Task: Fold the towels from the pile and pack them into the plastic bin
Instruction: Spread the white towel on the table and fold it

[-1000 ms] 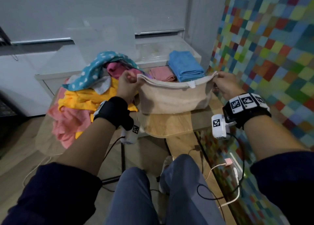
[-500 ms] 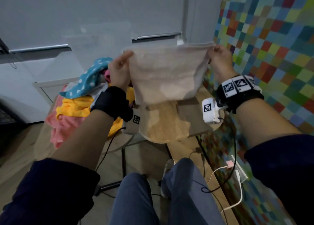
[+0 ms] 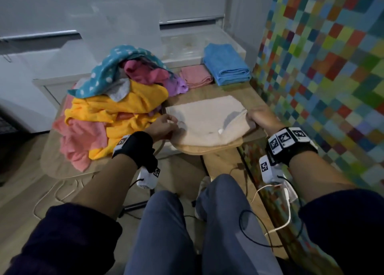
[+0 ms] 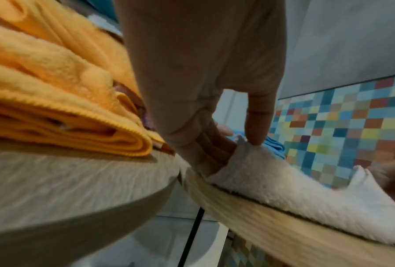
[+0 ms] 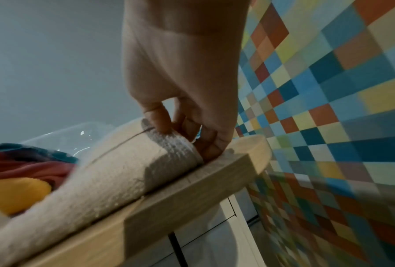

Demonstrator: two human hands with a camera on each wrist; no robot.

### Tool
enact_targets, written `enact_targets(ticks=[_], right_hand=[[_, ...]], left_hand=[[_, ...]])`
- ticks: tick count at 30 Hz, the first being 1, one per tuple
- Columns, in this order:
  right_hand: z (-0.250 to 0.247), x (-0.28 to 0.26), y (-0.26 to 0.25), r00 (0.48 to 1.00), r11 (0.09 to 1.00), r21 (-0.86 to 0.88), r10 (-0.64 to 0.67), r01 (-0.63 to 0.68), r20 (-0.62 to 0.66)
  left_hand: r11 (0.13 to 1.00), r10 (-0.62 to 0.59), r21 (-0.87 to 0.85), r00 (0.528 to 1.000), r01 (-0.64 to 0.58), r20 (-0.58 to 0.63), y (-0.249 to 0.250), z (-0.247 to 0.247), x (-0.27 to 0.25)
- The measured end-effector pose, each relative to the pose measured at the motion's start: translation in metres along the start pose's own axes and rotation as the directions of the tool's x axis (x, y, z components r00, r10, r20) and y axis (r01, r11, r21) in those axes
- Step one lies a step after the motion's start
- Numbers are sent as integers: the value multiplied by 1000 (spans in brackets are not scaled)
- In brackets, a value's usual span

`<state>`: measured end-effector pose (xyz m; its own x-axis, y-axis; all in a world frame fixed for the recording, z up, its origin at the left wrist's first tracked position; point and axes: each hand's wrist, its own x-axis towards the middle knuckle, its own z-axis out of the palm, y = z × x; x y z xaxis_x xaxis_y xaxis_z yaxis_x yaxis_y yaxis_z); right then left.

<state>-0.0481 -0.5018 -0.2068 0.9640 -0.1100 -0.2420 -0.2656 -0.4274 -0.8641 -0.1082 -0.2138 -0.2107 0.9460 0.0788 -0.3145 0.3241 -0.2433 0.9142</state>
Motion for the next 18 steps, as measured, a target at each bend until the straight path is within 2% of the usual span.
enact_targets(ticks=[3, 5, 8, 11, 14, 16, 18], right_hand=[[2, 2, -1, 996, 993, -107, -39, 48, 82], [2, 6, -8, 994, 979, -195, -36, 56, 103], [2, 14, -16, 996, 971, -222, -94, 90, -8], [7, 23, -21, 985, 917, -390, -136, 86, -102], [15, 30, -26, 995, 877, -480, -55, 11, -79], [19, 31, -32, 995, 856, -515, -84, 44, -55], [20, 33, -37, 986, 871, -480, -156, 109, -61]], left_hand=[[995, -3, 100, 999, -1, 42, 4, 5, -1], [973, 19, 228, 996, -37, 82, 10, 7, -2], [909, 76, 399, 988, -122, 131, 18, 12, -2], [856, 155, 478, 980, -196, 125, 18, 18, 10], [852, 101, 494, 980, -173, 169, 18, 22, 22], [841, 61, 517, 978, -157, 198, 17, 22, 25], [837, 60, 523, 977, -160, 203, 14, 22, 27]])
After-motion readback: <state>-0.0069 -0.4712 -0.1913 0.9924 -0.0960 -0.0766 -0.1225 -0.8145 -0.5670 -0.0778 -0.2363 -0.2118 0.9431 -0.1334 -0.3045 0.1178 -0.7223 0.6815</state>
